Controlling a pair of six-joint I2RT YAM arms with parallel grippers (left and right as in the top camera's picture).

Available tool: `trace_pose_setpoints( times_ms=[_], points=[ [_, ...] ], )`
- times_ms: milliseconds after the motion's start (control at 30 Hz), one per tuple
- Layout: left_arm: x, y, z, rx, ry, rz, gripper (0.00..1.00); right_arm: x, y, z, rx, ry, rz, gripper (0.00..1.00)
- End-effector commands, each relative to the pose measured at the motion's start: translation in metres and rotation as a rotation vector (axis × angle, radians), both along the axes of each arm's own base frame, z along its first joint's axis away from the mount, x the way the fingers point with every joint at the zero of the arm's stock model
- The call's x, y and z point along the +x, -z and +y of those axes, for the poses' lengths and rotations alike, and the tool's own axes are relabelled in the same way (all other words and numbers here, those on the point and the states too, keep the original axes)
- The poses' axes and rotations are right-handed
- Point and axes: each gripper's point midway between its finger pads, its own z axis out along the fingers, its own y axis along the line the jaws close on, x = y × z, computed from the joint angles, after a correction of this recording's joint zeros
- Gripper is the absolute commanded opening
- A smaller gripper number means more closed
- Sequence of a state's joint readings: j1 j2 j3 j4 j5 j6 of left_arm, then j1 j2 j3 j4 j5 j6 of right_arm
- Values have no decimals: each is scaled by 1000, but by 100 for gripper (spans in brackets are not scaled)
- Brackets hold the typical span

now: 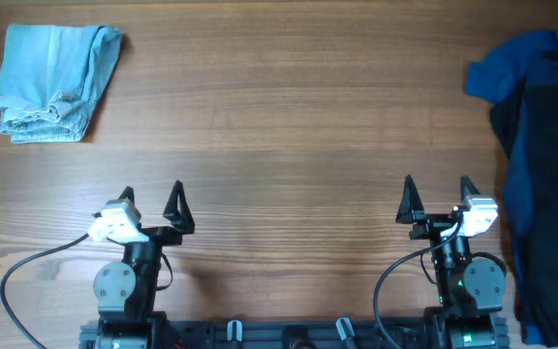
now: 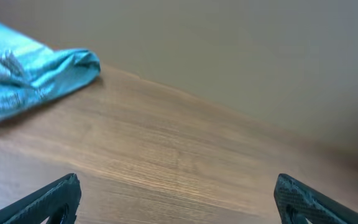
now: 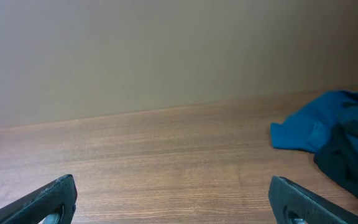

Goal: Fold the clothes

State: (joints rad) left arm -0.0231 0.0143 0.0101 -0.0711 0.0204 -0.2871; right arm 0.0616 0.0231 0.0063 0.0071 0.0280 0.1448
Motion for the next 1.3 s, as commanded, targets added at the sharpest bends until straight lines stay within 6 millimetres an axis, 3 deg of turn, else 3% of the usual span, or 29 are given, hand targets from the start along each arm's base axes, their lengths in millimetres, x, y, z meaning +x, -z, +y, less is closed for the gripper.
trace_pose_setpoints(
  times_ms=[0,167,1267],
  points=[
    [0,0,0,158,24,-12,100,0,-1,-3,-10,18,-5,100],
    [0,0,10,165,-17,-10,100,0,-1,-3,-11,18,-5,100],
    [0,0,10,165,-16,-10,100,0,-1,-3,-11,18,-5,100]
  ],
)
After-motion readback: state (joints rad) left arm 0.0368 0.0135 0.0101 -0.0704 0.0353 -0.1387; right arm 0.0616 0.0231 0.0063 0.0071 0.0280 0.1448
